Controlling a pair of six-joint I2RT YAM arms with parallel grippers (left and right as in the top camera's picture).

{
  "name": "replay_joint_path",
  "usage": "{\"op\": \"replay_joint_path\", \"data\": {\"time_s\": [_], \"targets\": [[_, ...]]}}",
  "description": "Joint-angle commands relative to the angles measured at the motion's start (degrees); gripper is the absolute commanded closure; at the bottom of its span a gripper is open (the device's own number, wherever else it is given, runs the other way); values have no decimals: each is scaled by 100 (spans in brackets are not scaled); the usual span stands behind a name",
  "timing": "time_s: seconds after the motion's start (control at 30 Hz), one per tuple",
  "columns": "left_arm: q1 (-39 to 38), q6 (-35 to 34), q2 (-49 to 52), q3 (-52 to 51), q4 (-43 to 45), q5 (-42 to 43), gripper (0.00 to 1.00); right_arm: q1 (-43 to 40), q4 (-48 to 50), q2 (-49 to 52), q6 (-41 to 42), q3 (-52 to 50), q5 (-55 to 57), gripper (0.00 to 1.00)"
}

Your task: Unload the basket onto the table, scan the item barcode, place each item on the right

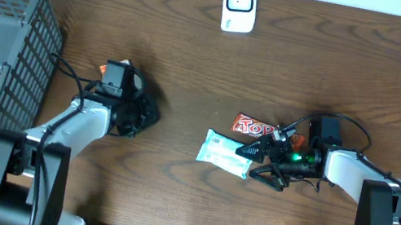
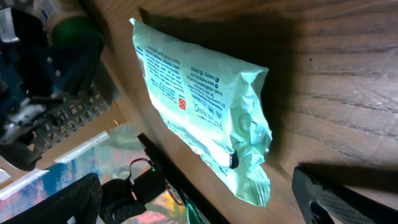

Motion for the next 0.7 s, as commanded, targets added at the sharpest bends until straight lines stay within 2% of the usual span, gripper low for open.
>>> {"op": "replay_joint_path", "data": {"time_s": [0.0, 0.2, 0.47, 0.67], "targets": [[-577, 173, -319, -70, 24, 743, 93, 74, 37, 487, -103, -382, 2286, 1], [-1224, -72, -295, -74, 70, 925, 92, 74, 125, 487, -7, -382, 2227, 1], [-1456, -136, -203, -74, 723, 951, 92, 74, 341, 487, 304, -385, 2234, 1], [-1580, -284, 310, -74, 1062, 1082, 92, 72, 372, 487, 669, -385, 2529, 1]]}}
